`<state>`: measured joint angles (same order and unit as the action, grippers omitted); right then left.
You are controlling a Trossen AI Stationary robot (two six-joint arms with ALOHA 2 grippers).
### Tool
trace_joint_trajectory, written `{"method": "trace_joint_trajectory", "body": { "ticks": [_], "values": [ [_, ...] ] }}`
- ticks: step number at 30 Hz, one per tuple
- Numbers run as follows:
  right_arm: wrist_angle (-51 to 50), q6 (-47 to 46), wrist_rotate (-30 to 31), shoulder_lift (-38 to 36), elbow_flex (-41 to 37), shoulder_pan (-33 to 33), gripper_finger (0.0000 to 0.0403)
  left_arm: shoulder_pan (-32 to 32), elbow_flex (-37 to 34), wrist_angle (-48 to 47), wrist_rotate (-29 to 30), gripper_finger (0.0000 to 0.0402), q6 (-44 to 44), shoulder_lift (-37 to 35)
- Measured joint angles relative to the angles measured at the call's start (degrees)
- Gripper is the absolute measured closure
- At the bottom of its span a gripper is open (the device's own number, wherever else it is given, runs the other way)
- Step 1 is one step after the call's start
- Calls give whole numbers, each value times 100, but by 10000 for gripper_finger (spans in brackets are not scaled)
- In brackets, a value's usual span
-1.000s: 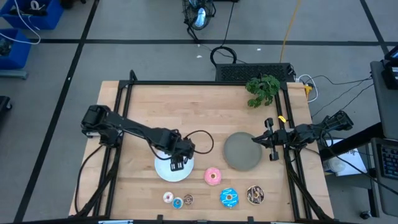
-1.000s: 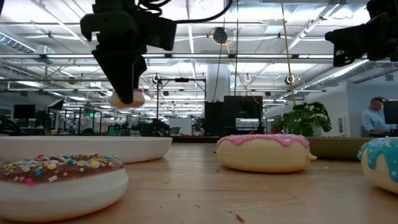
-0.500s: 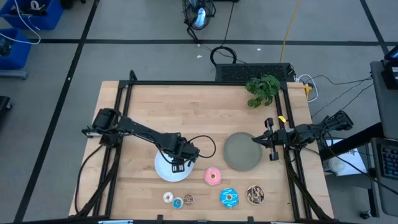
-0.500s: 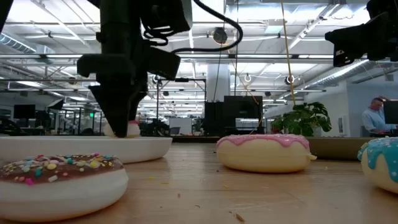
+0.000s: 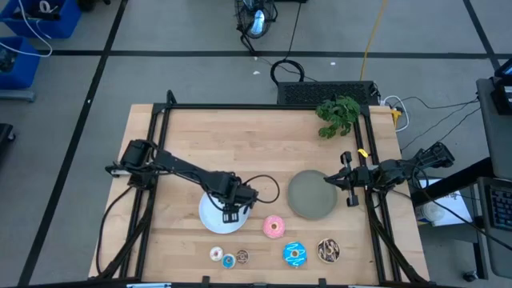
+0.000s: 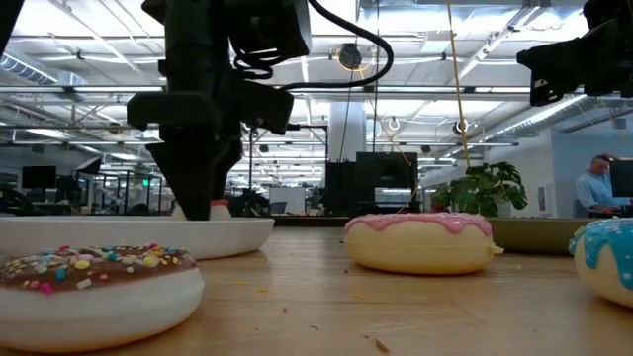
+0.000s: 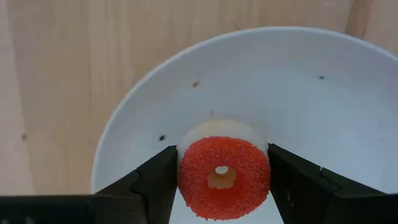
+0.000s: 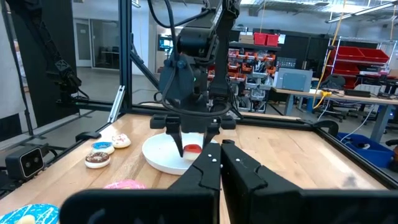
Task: Pick & Place donuts
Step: Put the small orange donut on the white plate
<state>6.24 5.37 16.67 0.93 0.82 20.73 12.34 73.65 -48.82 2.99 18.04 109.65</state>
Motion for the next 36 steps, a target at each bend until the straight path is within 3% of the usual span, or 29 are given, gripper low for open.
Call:
{"method": "trace_joint_trajectory", "body": {
  "ticks": [36],
  "values": [
    [19, 2, -1, 0, 0, 0, 403, -11, -20, 255, -326, 172, -407, 128]
  ]
}}
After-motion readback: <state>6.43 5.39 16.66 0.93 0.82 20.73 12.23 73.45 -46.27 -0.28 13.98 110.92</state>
